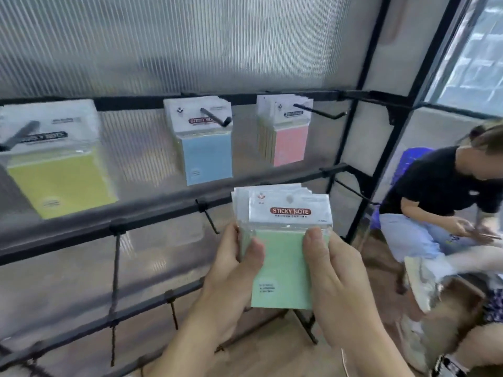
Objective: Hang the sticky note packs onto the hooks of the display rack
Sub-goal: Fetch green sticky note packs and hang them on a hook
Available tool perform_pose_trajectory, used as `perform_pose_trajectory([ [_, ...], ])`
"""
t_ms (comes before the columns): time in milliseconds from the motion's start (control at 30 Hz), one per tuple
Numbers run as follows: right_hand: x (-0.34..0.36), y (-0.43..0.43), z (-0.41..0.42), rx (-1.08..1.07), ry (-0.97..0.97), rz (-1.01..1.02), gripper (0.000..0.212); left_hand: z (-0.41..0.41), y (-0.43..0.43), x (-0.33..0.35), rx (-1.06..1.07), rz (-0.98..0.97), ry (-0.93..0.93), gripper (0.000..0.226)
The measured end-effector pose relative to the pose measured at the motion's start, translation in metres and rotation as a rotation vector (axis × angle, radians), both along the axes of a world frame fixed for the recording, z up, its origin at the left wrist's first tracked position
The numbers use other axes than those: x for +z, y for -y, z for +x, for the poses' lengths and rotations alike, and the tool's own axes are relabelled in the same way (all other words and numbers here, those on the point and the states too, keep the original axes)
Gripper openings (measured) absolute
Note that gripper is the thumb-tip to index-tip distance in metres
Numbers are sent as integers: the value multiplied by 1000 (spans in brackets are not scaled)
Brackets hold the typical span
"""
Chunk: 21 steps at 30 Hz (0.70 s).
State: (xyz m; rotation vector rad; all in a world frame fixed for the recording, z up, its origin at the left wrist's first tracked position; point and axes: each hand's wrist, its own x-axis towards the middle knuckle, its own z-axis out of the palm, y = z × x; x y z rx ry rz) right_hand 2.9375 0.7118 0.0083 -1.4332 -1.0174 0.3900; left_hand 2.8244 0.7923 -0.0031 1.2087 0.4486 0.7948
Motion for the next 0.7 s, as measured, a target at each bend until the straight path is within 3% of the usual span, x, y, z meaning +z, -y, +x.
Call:
perform_pose_trajectory([
  [100, 4, -13, 47, 49, 26, -16, 51, 42, -9, 2, 30, 31, 7, 111],
  [233, 1, -37, 100, 115, 38, -45, 64, 89, -27, -2, 70, 17, 24, 112],
  [333, 3, -52, 133, 161, -17, -31, 53, 119, -42, -3, 105, 1, 41, 109],
  [567, 13, -74, 198, 284, -52, 24, 36, 172, -58, -4, 204, -40, 55, 67],
  [700, 20, -82, 229, 333, -70, 86, 33, 194, -62, -1, 296, -43, 55, 56],
])
